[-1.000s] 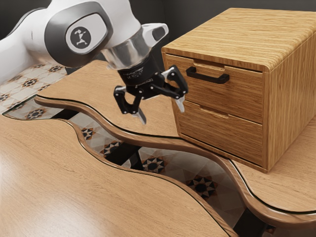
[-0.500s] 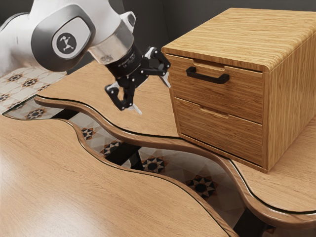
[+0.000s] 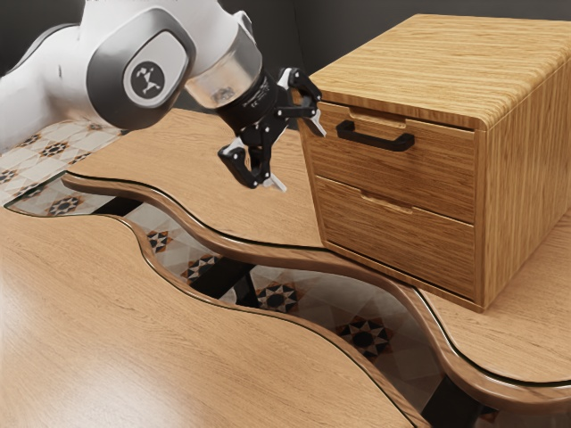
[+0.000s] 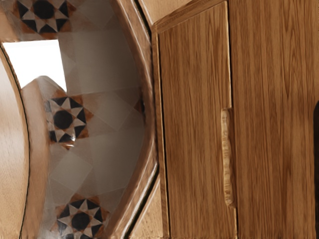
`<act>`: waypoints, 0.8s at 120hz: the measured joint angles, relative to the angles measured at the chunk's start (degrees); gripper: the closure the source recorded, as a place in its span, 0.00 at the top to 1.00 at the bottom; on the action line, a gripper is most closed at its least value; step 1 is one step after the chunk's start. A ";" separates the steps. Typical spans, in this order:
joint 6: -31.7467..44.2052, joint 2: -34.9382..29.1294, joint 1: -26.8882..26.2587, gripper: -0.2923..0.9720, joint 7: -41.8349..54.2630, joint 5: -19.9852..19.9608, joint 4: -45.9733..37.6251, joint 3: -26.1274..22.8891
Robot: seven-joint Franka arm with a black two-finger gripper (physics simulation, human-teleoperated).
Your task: Pull the drawer handle with one arm to open the drawer
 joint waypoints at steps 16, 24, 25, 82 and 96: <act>0.69 0.53 -1.02 0.77 -2.07 -0.01 0.34 -0.47; 1.02 0.90 -1.73 0.77 -2.93 -0.04 0.59 -0.50; 1.05 0.98 -1.82 0.77 -3.04 -0.04 0.67 -0.50; 1.50 5.07 0.87 0.77 -6.91 -0.08 4.87 -0.10; 1.40 5.55 -0.47 0.77 -7.49 -0.08 5.98 -0.33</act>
